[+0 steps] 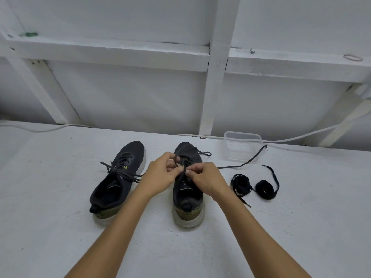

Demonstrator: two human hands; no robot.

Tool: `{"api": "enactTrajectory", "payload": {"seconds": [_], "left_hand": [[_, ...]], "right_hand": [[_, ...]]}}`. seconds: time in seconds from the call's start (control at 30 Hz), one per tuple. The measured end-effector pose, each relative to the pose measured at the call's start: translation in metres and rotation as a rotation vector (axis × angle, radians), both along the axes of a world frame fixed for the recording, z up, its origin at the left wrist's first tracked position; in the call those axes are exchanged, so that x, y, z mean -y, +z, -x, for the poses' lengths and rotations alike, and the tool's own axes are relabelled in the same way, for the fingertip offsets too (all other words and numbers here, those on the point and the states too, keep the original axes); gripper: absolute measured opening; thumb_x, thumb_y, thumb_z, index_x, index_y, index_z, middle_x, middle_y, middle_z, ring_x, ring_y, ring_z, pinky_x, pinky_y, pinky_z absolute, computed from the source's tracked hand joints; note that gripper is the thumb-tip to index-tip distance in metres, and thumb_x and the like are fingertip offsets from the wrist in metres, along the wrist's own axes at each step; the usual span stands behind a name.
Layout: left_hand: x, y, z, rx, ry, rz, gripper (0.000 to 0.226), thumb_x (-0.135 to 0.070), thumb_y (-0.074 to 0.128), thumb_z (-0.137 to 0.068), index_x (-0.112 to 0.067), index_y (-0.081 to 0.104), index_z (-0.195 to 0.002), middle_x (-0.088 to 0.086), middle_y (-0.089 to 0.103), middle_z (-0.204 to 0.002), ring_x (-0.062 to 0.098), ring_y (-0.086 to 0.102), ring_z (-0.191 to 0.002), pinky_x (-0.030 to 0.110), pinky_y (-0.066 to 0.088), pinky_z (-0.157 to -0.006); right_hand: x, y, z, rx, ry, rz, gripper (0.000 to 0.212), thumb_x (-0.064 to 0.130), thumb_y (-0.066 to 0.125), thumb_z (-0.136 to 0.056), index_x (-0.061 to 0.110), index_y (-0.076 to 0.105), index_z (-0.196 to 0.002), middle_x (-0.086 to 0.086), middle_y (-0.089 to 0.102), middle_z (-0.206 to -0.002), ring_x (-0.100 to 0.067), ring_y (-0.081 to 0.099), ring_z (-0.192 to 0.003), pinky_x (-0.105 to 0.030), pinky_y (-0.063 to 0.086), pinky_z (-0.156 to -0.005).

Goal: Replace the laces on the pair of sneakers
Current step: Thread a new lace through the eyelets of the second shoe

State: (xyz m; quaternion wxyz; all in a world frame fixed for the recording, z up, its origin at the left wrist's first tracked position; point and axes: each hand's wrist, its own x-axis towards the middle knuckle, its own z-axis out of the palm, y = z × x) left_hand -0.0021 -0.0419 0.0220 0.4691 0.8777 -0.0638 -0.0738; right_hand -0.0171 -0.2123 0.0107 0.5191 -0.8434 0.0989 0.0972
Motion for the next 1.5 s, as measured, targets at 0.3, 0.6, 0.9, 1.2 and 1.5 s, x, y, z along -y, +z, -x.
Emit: {"api": "enactTrajectory", "payload": {"seconds": [0.3, 0.6, 0.9, 1.2, 1.5], "left_hand": [[0.014, -0.01, 0.035, 0.009, 0.185, 0.062, 0.017, -0.04, 0.075, -0.087, -0.023, 0.072, -0.087, -0.014, 0.074, -0.083, -0.009, 0.067, -0.074, 0.01, 0.051, -0.068], [0.0, -0.007, 0.023, 0.173, 0.278, -0.167, 0.029, -0.024, 0.06, -0.099, -0.006, 0.071, -0.079, 0.002, 0.07, -0.071, 0.021, 0.068, -0.073, 0.027, 0.048, -0.065], [0.018, 0.013, 0.027, -0.154, 0.089, -0.245, 0.035, -0.056, 0.064, -0.087, -0.024, 0.063, -0.101, -0.004, 0.066, -0.097, 0.012, 0.059, -0.084, 0.021, 0.039, -0.057], [0.014, 0.008, 0.023, -0.23, 0.056, -0.261, 0.036, -0.056, 0.062, -0.09, -0.022, 0.07, -0.097, 0.001, 0.07, -0.091, 0.017, 0.065, -0.08, 0.023, 0.04, -0.053], [0.014, 0.006, 0.029, -0.264, -0.004, -0.296, 0.059, -0.073, 0.067, -0.067, -0.039, 0.055, -0.114, -0.01, 0.063, -0.106, 0.017, 0.06, -0.098, 0.03, 0.049, -0.077]], "right_hand": [[-0.002, 0.001, 0.004, 0.021, 0.01, -0.012, 0.015, 0.023, 0.059, -0.101, 0.021, 0.07, -0.091, 0.004, 0.072, -0.085, -0.01, 0.063, -0.078, -0.023, 0.047, -0.071], [0.011, 0.023, 0.009, -0.083, -0.088, -0.373, 0.02, 0.023, 0.044, -0.108, 0.017, 0.06, -0.097, 0.0, 0.069, -0.091, -0.012, 0.064, -0.071, -0.026, 0.057, -0.06], [0.006, 0.043, 0.008, -0.034, -0.036, -0.447, 0.022, 0.025, 0.035, -0.111, 0.014, 0.052, -0.101, 0.002, 0.078, -0.106, -0.013, 0.069, -0.08, -0.033, 0.056, -0.068], [0.026, 0.072, -0.015, 0.14, -0.176, -0.716, 0.026, 0.022, 0.03, -0.112, 0.014, 0.05, -0.098, 0.002, 0.071, -0.08, -0.018, 0.073, -0.093, -0.037, 0.057, -0.078], [0.03, 0.052, -0.006, 0.077, 0.223, 0.215, 0.022, 0.046, 0.067, -0.094, 0.027, 0.077, -0.089, 0.015, 0.059, -0.064, 0.002, 0.051, -0.057, -0.015, 0.042, -0.06]]}}
